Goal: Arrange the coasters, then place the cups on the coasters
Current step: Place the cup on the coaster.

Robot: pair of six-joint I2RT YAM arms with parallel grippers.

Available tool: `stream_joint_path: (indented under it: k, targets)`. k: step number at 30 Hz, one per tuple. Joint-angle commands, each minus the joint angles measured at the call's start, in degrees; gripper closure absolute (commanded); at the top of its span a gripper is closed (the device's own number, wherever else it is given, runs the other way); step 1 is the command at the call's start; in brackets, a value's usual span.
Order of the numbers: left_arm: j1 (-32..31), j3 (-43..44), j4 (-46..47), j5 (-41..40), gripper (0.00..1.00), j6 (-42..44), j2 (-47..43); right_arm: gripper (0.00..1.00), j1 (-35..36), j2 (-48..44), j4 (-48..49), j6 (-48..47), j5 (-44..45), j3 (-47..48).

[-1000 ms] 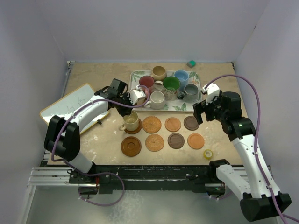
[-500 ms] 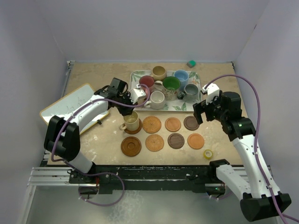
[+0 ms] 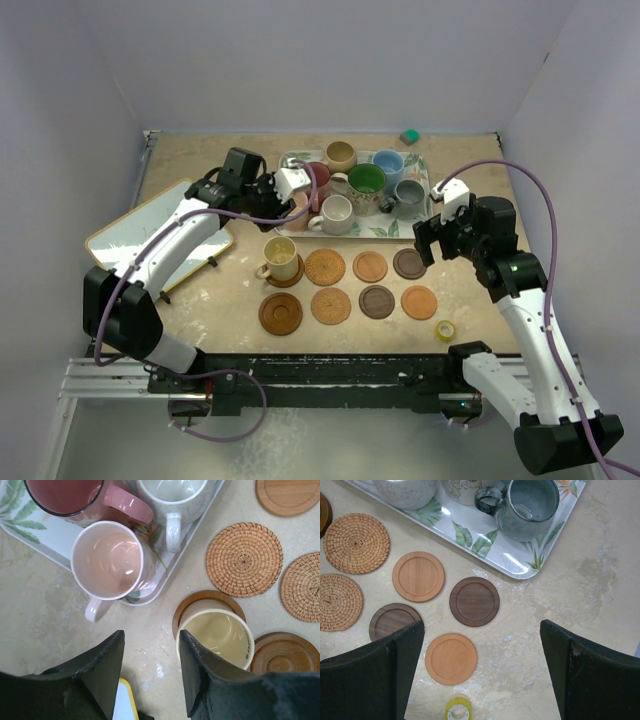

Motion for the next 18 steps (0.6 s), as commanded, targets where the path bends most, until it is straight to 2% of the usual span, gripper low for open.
stream_joint_path:
  k: [1,5,13,18]
  targets:
    - [-0.23,3.08,2.07,-2.33,0.53,0.72,-1.71,0.00,-0.29,-0.64,1.53,-0.34,0.09,-0.14]
    - [-0.23,4.04,4.23,-4.51,0.51,-0.17,-1.19,0.00,-0.38,-0.83,1.96,-1.19,0.31,-0.38]
    - [0.20,4.78,10.24,-9.53,0.30,-2.61,-0.04,0.00,-0.55,-1.54,1.96,-1.62,0.71,-0.39]
    - [1.35,7.39,10.57,-9.93,0.26,-3.08,3.20,0.00,-0.72,-2.23,2.14,-1.75,0.71,-0.58]
